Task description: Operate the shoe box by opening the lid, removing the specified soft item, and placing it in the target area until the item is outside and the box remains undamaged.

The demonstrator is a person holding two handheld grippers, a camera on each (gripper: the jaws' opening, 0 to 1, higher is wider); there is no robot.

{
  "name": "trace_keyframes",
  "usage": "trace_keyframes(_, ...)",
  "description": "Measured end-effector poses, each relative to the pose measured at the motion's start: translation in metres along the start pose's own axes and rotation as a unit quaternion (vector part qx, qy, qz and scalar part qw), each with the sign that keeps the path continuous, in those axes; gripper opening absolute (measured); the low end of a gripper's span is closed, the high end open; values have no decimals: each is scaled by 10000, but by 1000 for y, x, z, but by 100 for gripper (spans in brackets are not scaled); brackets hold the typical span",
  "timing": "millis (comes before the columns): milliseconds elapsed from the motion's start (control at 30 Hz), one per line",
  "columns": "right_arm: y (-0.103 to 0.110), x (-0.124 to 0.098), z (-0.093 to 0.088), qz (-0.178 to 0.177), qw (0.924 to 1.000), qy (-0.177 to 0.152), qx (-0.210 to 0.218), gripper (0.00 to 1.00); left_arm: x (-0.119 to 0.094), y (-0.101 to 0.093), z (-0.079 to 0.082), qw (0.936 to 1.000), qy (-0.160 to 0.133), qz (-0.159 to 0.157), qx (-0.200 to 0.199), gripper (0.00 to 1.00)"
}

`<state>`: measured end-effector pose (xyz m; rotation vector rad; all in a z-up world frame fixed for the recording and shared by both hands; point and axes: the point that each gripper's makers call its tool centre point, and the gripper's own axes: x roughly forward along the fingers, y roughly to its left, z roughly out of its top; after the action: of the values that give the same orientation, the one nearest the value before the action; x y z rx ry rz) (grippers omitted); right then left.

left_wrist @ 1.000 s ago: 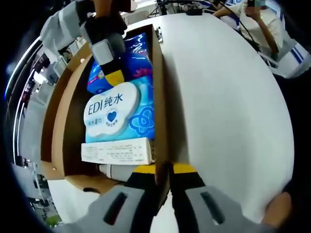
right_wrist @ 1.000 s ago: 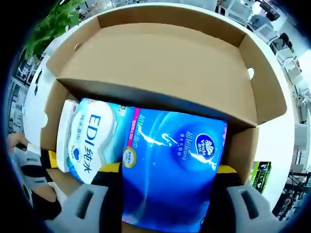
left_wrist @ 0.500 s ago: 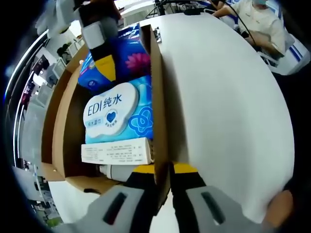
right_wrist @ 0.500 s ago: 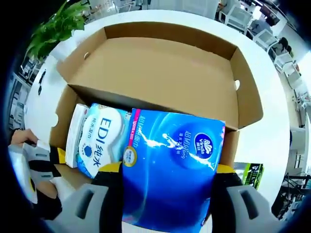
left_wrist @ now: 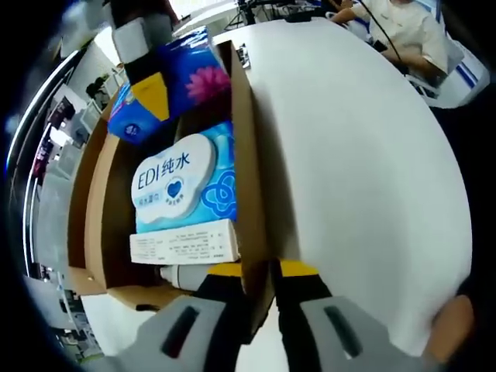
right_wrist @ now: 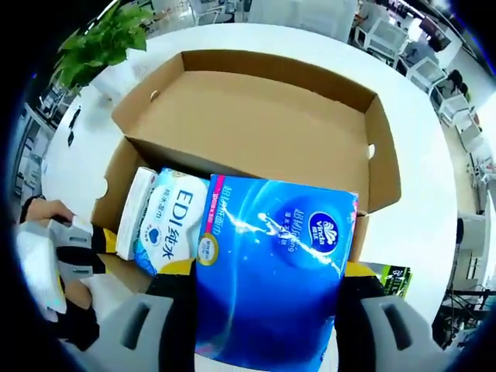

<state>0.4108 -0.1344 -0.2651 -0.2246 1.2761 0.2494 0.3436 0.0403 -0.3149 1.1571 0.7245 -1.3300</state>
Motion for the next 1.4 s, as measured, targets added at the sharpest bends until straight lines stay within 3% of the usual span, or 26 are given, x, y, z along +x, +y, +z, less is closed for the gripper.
trace_keyframes(500,-16,-33,5,18,9995,-265,-146,71,0,2,0,9999,19,28,109,12)
trace_keyframes(900,-34,-55,-7,-15,9991,-335,-242,71,0,3,0,10000,-29,-18,10,13)
trace_keyframes(1133,-49,-65,-4,-15,9984,-483,-287,70,1,7,-2,10000,-23,-13,41,13)
trace_keyframes(1400,-67,-73,-19,-191,9980,-422,-423,70,0,7,0,10000,-82,-39,30,13)
